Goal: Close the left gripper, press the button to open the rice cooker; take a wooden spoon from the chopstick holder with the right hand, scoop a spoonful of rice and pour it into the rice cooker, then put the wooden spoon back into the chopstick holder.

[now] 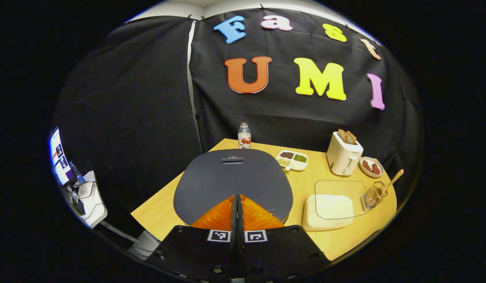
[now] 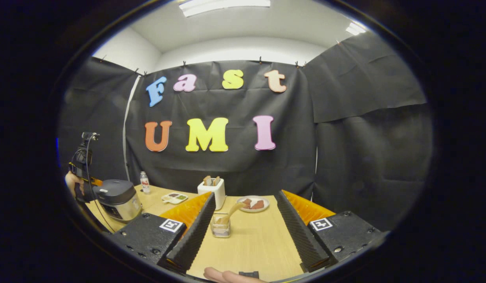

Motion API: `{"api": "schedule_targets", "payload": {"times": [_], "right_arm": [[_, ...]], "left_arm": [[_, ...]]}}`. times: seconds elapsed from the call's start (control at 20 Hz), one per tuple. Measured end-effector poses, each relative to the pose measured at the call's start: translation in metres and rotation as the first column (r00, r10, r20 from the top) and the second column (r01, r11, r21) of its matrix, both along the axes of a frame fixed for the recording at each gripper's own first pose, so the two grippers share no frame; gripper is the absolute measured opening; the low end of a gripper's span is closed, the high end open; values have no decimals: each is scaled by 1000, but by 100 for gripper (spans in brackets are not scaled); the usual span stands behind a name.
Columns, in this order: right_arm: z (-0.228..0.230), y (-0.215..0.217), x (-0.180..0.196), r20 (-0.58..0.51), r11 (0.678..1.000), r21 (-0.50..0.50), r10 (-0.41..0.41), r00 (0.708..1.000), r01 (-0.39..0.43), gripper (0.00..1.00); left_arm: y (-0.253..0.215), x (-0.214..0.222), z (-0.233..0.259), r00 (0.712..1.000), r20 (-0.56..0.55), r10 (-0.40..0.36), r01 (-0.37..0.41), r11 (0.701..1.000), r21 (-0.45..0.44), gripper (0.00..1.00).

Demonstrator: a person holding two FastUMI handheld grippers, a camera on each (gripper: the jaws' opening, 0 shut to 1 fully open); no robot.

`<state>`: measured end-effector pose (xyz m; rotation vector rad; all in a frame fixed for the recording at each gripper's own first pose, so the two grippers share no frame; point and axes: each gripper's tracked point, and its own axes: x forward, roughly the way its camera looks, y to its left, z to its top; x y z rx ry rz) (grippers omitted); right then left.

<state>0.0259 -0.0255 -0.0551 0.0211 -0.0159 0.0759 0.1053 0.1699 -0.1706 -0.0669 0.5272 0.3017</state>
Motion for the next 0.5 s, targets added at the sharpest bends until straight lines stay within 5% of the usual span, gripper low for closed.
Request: {"api": "schedule_targets", "payload": {"times": [0.2,0.5], "right_arm": [[-4,3,9,-21,1000,18,12,1000,-12,96],[-14,0,19,-39,1000,16,22,999,-22,100]], "left_arm": [[-6,-1,-14,1000,-25,5,-7,997,-83,0],[-6,-6,-18,998,-66,-25,24,1000,-19,0]]}}
